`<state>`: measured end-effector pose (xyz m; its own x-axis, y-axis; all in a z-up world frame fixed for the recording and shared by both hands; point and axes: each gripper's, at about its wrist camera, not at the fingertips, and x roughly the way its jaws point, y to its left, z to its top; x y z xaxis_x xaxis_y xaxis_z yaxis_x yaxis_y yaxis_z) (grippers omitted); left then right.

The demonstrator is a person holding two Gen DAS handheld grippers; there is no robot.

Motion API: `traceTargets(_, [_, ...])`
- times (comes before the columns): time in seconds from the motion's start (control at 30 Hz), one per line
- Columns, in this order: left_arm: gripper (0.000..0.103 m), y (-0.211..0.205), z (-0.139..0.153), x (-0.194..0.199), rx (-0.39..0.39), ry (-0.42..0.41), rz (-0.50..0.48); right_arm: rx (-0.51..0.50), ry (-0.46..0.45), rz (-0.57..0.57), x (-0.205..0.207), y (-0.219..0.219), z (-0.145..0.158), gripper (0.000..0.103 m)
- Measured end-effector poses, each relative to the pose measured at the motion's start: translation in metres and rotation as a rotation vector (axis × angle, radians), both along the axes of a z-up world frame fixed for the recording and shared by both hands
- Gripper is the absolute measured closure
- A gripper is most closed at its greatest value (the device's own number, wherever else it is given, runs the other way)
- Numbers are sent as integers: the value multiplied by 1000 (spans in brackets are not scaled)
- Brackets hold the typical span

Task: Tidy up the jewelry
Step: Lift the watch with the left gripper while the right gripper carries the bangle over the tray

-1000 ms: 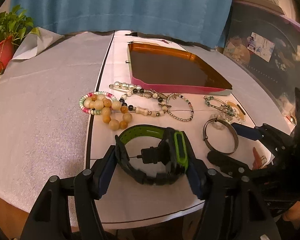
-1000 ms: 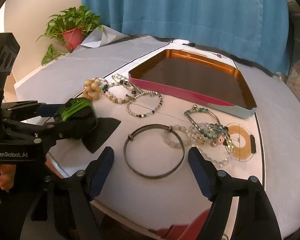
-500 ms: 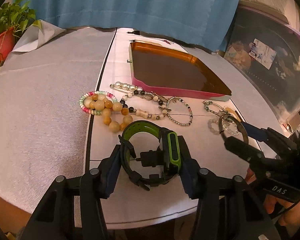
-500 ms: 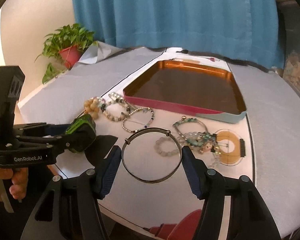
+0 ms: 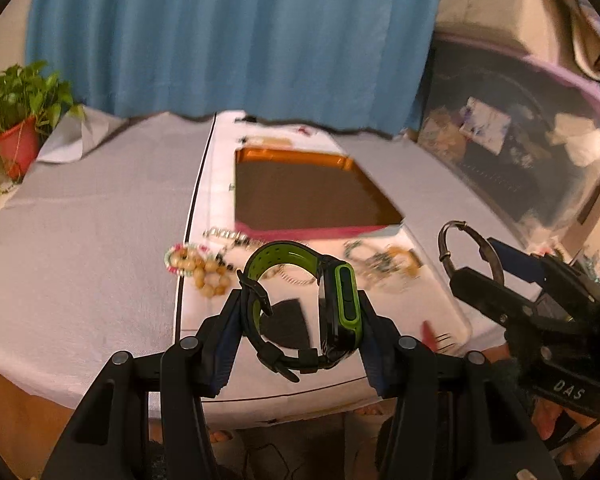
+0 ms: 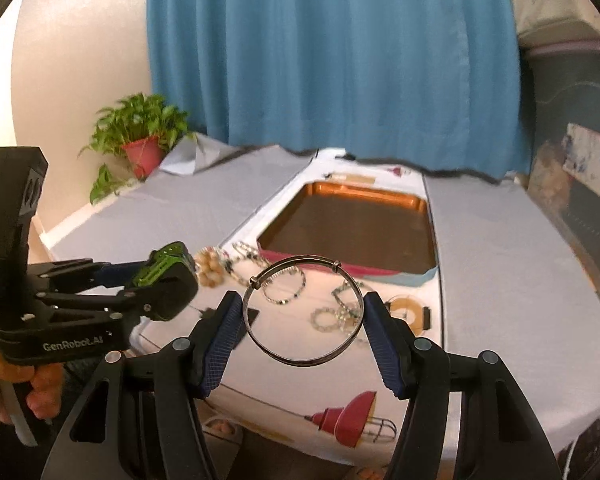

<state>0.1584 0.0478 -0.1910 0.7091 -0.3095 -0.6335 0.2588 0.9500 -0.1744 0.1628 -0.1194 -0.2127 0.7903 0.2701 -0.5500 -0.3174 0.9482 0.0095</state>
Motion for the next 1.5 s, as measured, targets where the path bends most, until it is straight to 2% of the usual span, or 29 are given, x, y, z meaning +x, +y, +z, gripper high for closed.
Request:
traceTargets(0.23, [54, -8, 52, -28, -6, -117, -21, -27, -111, 17, -45, 7, 57, 41])
traceTargets(0.4, [54, -15, 73, -34, 4, -155, -23, -27, -183, 22, -60, 10, 91, 41])
traceTargets(0.57, [54, -22, 88, -33, 35, -184, -9, -28, -227, 38, -58, 8, 112, 41])
traceTargets(0.7, [54, -27, 97, -27, 69, -198, 6, -49, -271, 39, -50, 10, 117, 41])
traceTargets(0.8, [54, -26, 100, -19, 81, -201, 15, -21, -303, 34, -39, 7, 118, 41])
traceTargets(0.97, [54, -21, 97, 11, 89, -205, 27, 39, -272, 27, -7, 4, 109, 41])
traceTargets(1.03, [54, -18, 94, 28, 76, -207, 34, 27, -252, 31, 13, 5, 102, 41])
traceTargets(1.23, [54, -12, 91, 83, 12, -214, 38, 5, -240, 22, 62, -1, 91, 41])
traceTargets(1.5, [54, -4, 86, 139, -142, -253, 67, 129, -204, -14, 134, -27, 84, 41])
